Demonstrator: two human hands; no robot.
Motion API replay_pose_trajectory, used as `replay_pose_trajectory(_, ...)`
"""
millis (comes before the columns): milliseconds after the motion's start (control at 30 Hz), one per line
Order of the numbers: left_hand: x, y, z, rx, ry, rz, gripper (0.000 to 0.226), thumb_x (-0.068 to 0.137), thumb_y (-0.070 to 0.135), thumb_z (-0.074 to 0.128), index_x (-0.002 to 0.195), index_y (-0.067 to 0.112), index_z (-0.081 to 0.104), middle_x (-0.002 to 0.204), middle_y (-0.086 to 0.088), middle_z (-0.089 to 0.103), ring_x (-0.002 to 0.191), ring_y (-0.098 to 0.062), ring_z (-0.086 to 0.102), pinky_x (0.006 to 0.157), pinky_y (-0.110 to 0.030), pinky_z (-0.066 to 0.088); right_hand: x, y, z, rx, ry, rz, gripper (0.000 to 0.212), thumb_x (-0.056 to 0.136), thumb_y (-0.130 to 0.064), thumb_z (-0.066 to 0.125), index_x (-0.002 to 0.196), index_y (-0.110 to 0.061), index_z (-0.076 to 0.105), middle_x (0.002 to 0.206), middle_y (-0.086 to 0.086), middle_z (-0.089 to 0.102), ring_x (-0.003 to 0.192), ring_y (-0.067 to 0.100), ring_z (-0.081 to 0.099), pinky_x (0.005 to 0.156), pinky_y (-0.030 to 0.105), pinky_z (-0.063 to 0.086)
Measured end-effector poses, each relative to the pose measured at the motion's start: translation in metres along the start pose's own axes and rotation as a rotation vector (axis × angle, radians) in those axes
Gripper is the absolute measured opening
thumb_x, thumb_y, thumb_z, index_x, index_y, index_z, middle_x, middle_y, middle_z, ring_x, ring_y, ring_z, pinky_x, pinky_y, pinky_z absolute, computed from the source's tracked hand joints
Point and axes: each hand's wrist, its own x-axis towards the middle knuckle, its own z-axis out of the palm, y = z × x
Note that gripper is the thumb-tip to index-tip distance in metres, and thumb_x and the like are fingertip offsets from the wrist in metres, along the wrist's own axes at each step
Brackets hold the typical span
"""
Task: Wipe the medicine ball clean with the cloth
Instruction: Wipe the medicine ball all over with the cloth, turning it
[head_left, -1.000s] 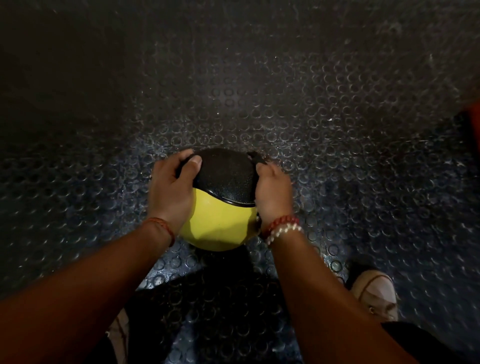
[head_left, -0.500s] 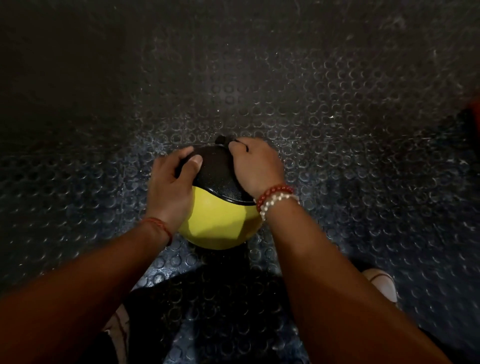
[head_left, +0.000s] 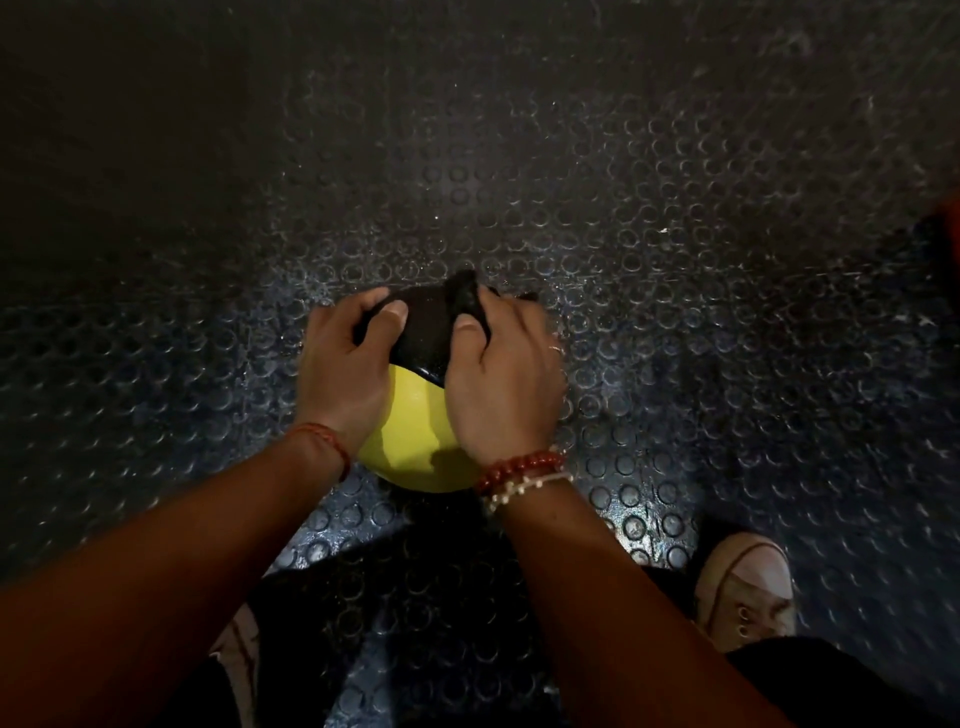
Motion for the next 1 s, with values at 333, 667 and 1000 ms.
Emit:
replay_pose_trajectory(333,0.001,-0.004,-0.003,0.003,-0.021,0.019,0.026,0.099,0.030,0.058,0.123,0.023,0.064,0.120,0.002,0.047,0.109,-0.008,0.050,0.080,0.005,0.033,0.067,-0.001,-0.006,0.037,-0.384,0.092,0.034,0.094,-0.035,0.040,0.083,-0.016,0.066,0.085,0.001,0.061,0.076,0.018,0.055,0.063,0.028,0.036)
replay_pose_trajectory(667,0.005,-0.004,0.000,0.010,-0.005,0.010,0.031,0.098,0.035,0.058,0.123,0.021,0.067,0.128,-0.003,0.054,0.112,-0.009,0.053,0.091,-0.013,0.037,0.042,0.029,-0.009,0.250,-0.266,0.492,0.030,0.096,-0.027,0.039,0.099,-0.011,0.065,0.113,0.011,0.062,0.098,0.027,0.056,0.091,0.039,0.044)
replay_pose_trajectory(1000,0.004,-0.004,-0.002,-0.004,-0.019,0.004,0.021,0.099,0.030,0.057,0.118,0.025,0.064,0.119,0.000,0.047,0.099,-0.003,0.052,0.073,0.007,0.033,0.024,-0.001,-0.006,-0.028,-0.115,-0.026,0.034,0.095,-0.036,0.037,0.119,-0.024,0.060,0.117,0.001,0.053,0.100,0.023,0.053,0.084,0.036,0.044)
